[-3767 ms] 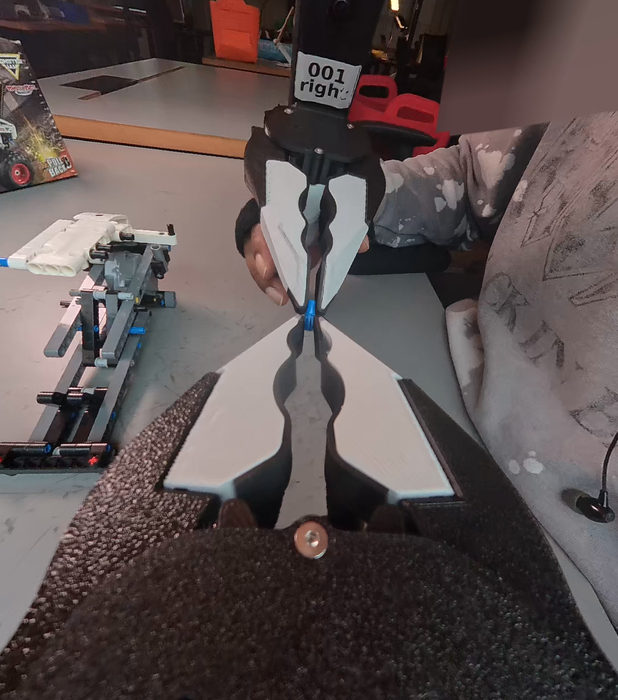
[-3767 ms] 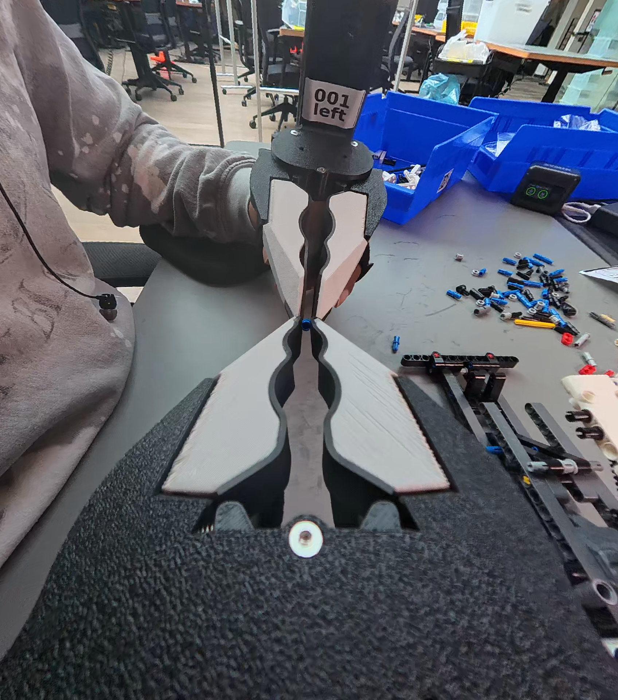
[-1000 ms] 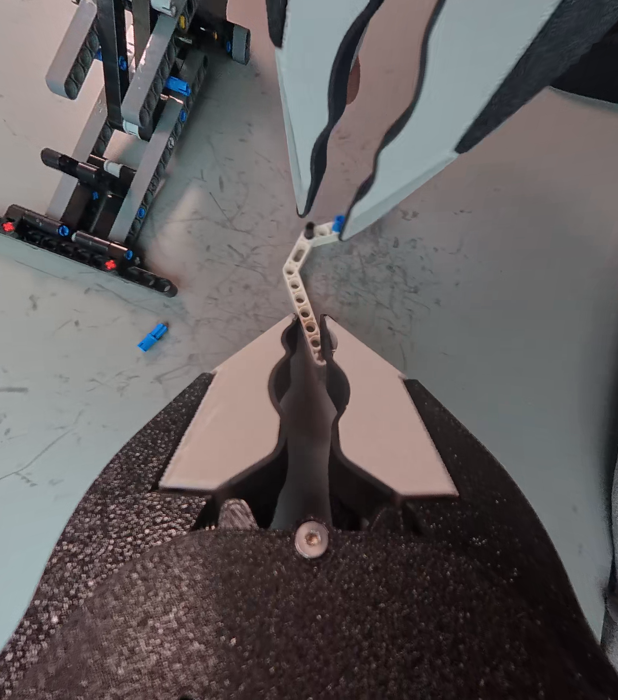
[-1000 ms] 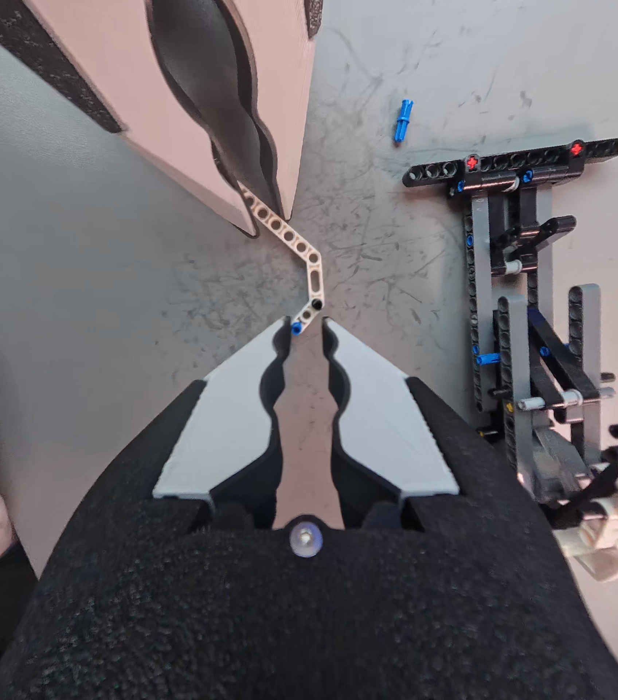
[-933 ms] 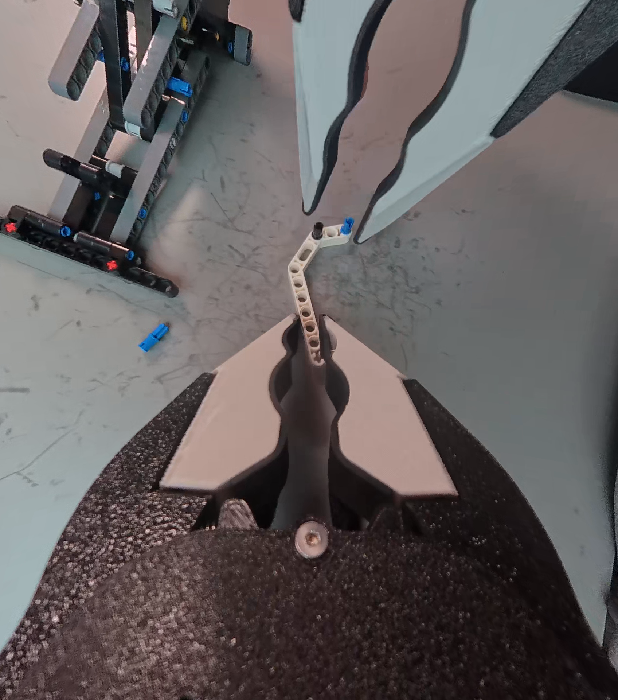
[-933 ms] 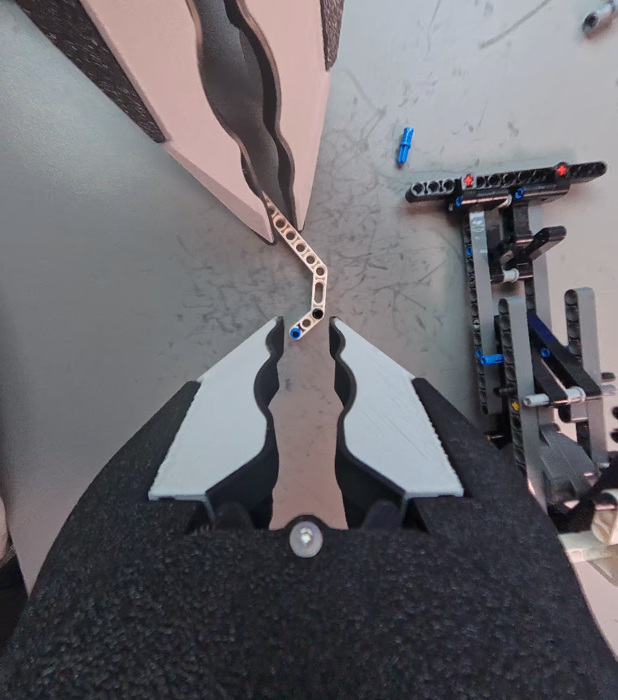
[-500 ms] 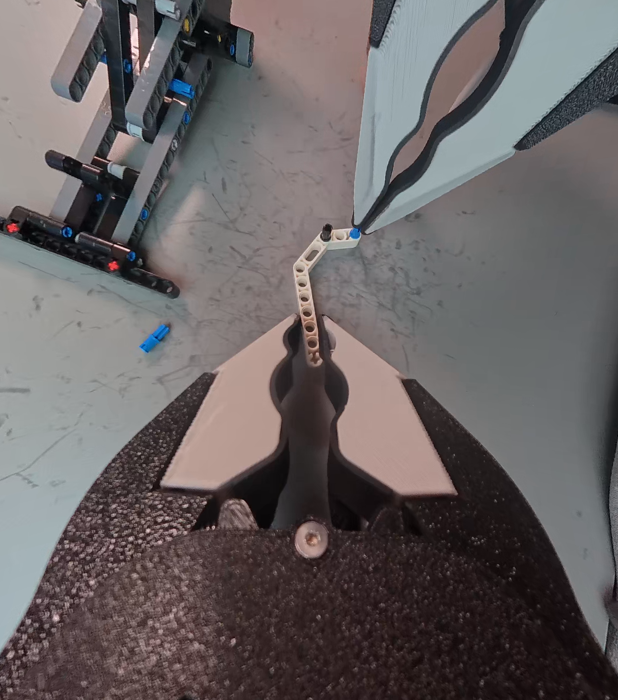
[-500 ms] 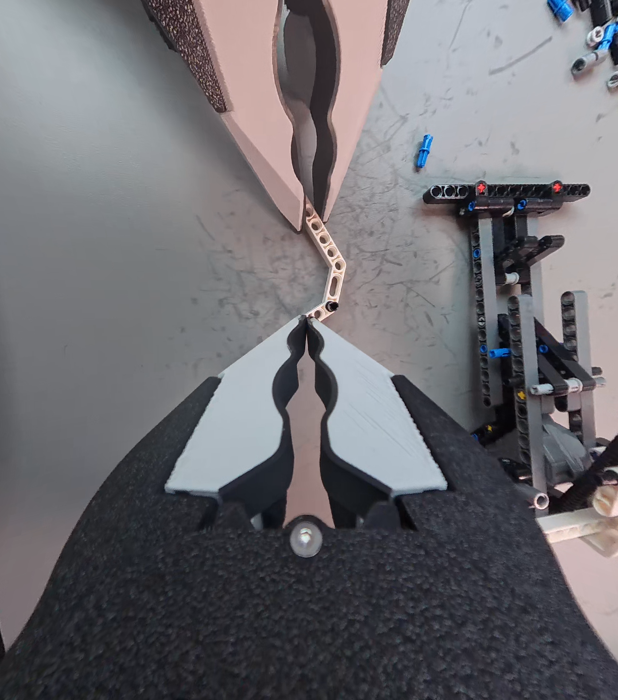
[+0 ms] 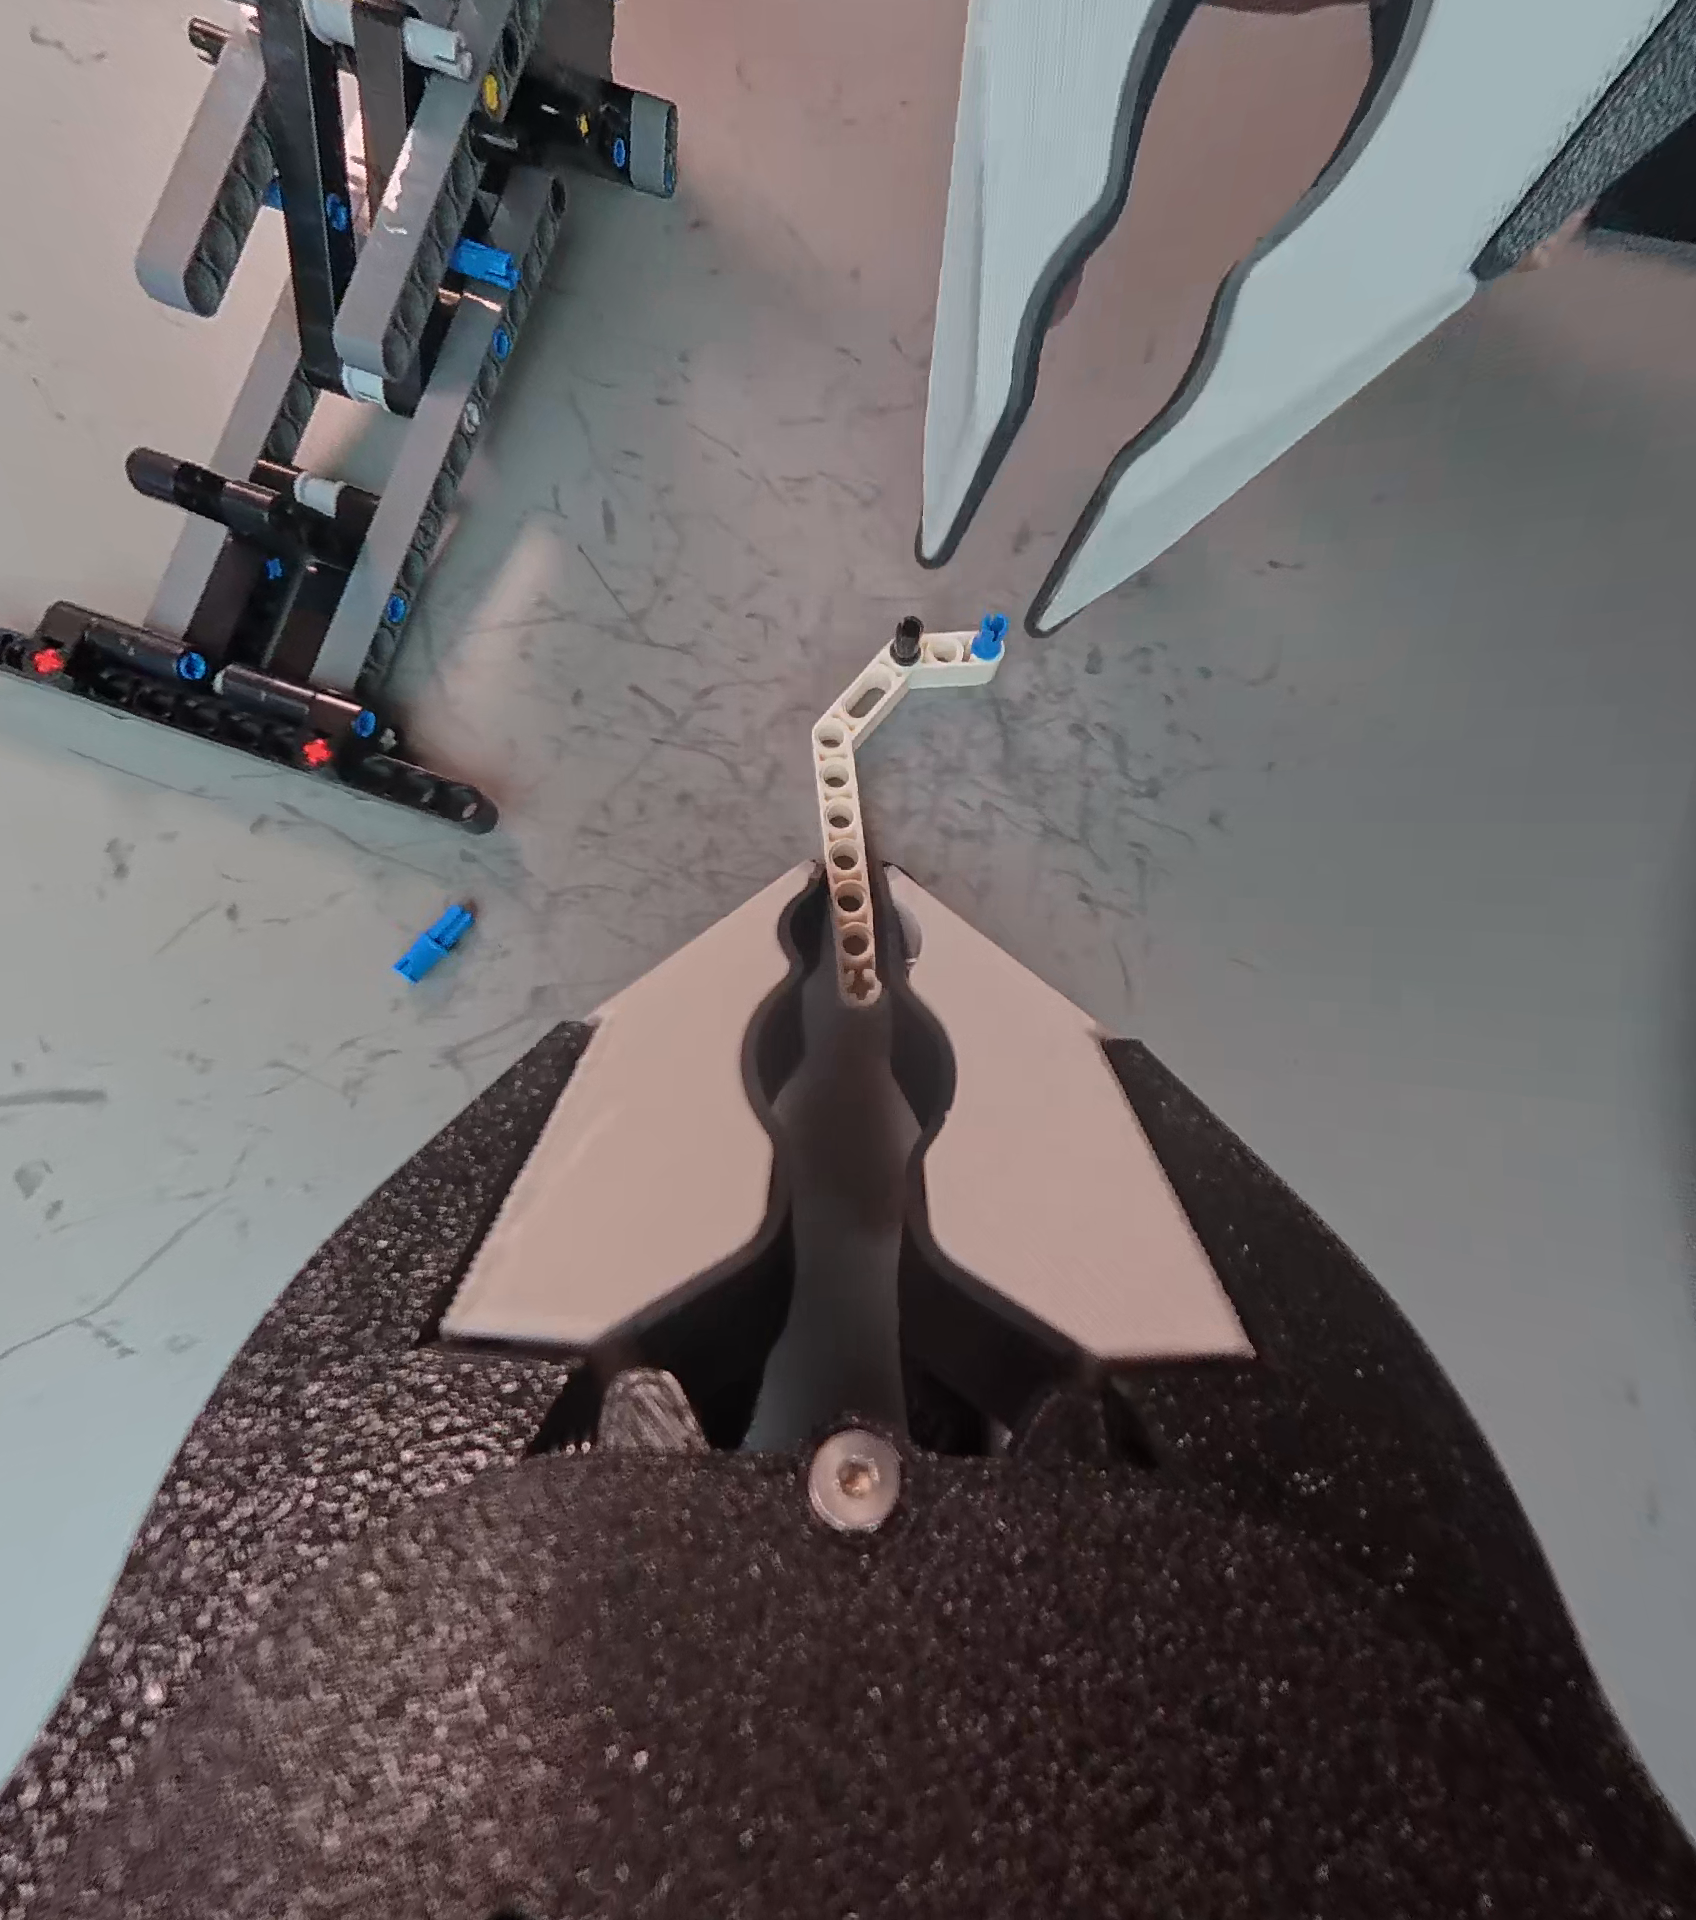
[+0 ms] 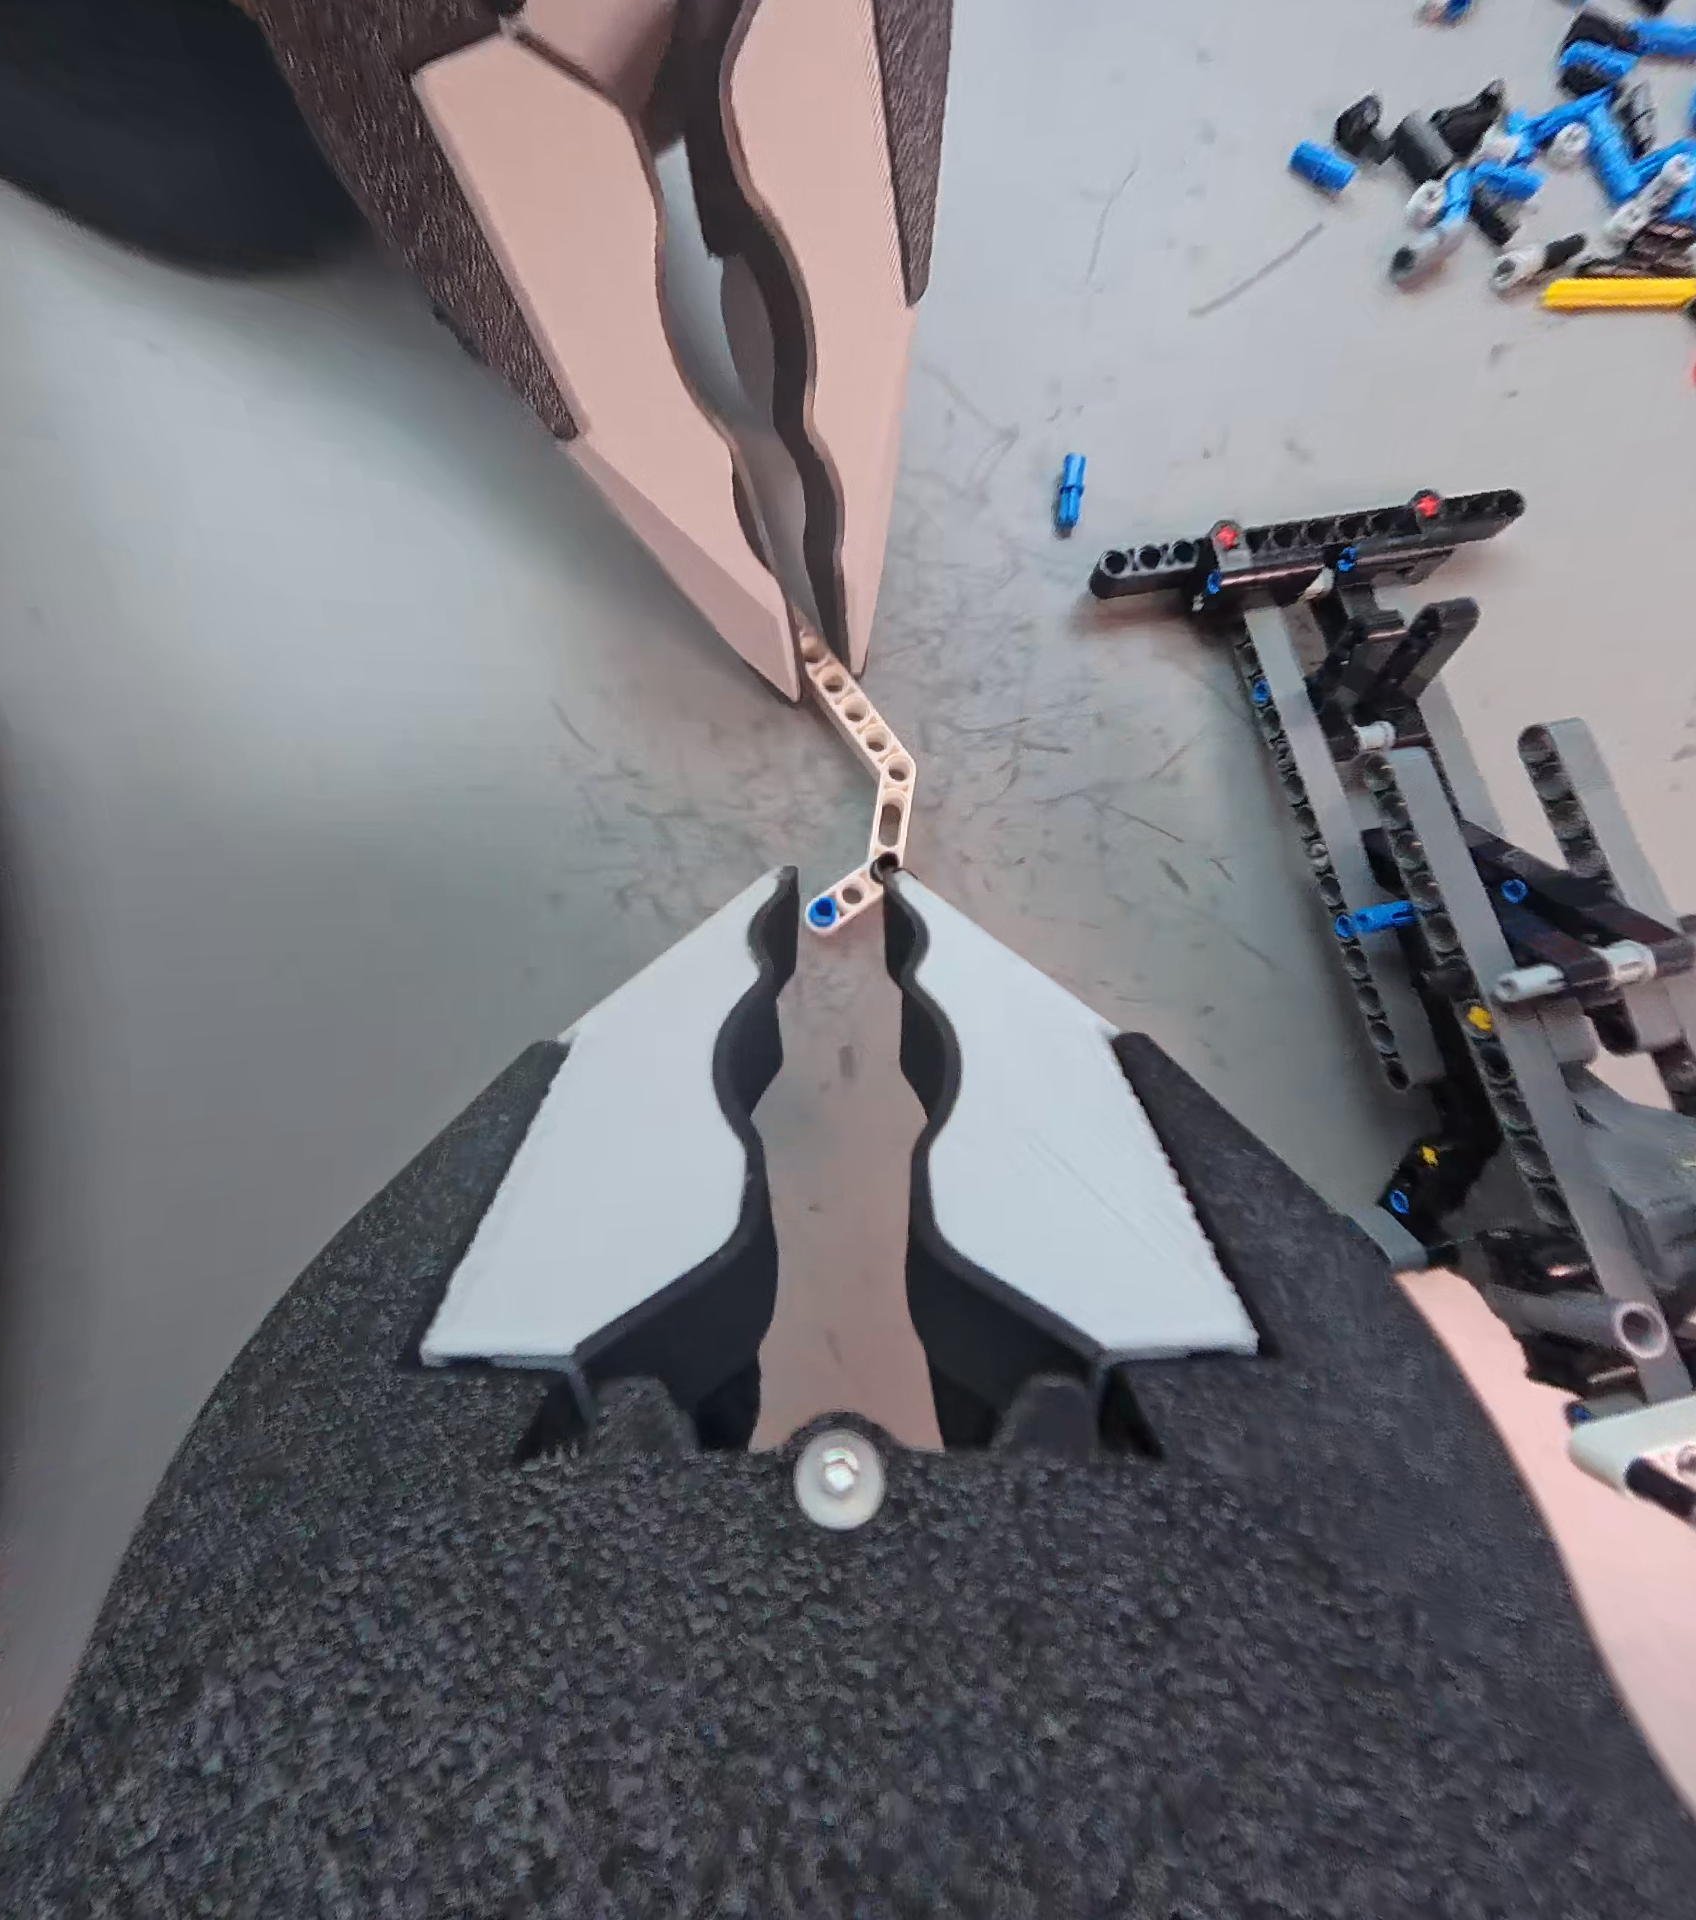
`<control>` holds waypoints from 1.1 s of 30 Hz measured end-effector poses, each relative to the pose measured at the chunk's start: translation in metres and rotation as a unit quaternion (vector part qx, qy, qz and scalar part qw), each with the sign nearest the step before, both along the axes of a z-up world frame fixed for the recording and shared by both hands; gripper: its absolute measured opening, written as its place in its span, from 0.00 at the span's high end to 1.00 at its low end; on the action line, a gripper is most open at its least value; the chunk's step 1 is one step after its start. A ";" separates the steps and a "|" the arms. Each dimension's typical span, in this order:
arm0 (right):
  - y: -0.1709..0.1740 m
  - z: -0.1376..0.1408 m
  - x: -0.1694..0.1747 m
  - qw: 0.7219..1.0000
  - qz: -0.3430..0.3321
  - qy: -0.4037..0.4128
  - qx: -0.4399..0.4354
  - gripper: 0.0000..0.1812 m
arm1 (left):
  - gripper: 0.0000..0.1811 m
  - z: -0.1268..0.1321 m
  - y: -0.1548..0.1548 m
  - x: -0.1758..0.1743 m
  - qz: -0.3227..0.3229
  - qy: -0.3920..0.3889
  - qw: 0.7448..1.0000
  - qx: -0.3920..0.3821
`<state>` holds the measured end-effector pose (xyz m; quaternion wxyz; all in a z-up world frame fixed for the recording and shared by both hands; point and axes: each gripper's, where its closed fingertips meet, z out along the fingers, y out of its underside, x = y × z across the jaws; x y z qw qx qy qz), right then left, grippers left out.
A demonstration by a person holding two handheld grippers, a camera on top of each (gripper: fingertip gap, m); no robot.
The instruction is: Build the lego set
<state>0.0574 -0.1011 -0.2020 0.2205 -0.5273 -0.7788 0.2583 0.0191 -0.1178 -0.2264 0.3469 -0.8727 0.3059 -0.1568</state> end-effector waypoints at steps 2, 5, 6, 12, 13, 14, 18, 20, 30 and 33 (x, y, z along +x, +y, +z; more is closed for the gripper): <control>0.002 0.007 -0.003 0.999 -0.014 0.047 -0.018 0.89 | 0.96 0.000 0.000 0.000 -0.011 -0.004 1.000 0.003; 0.006 0.006 -0.004 0.997 -0.012 0.076 -0.011 0.87 | 0.96 0.000 0.002 -0.001 -0.026 -0.001 1.000 0.014; 0.005 0.006 -0.005 0.997 -0.007 0.082 -0.012 0.86 | 0.96 0.000 0.003 -0.002 -0.031 0.006 0.999 0.020; 0.005 0.001 -0.014 0.996 0.029 0.085 -0.007 0.80 | 0.89 0.001 0.011 -0.007 -0.045 0.027 0.998 0.045; 0.005 0.000 -0.015 0.996 0.040 0.081 -0.002 0.78 | 0.89 0.001 0.012 -0.007 -0.048 0.029 0.997 0.047; 0.006 -0.001 -0.016 0.996 0.048 0.079 0.005 0.77 | 0.89 0.001 0.013 -0.008 -0.051 0.032 0.997 0.051; 0.009 0.005 -0.025 0.991 0.072 0.109 0.005 0.76 | 0.90 0.002 0.022 -0.014 -0.044 0.040 0.996 0.063; 0.012 0.016 -0.029 0.986 0.072 0.152 -0.003 0.76 | 0.90 0.004 0.024 -0.016 -0.038 0.040 0.996 0.070; 0.025 0.091 -0.019 0.917 0.036 0.374 -0.133 0.84 | 0.85 0.035 0.032 -0.026 0.003 -0.021 0.989 0.143; 0.036 0.123 -0.011 0.874 0.010 0.433 -0.220 0.99 | 0.85 0.041 0.034 -0.030 0.014 -0.037 0.988 0.152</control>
